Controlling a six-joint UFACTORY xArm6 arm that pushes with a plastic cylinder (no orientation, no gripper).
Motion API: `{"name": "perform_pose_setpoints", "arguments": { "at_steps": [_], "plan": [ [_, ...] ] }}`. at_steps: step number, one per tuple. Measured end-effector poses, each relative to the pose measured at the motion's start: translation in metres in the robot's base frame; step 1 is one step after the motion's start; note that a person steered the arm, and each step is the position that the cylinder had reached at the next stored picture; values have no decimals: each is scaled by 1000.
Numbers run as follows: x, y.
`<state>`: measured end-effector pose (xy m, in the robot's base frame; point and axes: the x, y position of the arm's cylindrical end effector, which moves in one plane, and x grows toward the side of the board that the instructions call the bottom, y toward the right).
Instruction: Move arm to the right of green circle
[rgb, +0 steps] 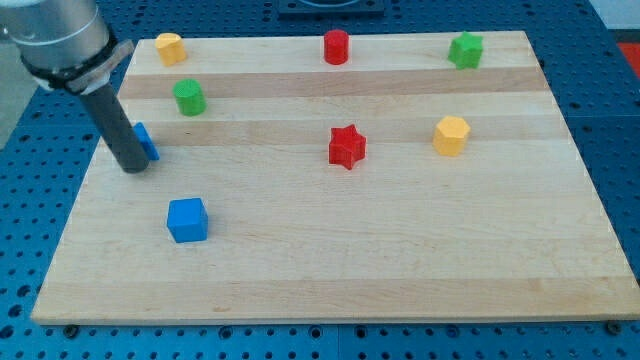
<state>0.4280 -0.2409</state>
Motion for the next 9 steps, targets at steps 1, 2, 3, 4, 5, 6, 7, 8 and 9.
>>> {"name": "perform_pose_setpoints", "arguments": {
  "at_steps": [1, 2, 3, 4, 5, 6, 7, 8, 9],
  "plan": [
    [-3, 7],
    [-5, 26],
    [-5, 53],
    [-3, 58],
    [-3, 81],
    [0, 81],
    [0, 85],
    [14, 84],
    [15, 84]
  ]
}}
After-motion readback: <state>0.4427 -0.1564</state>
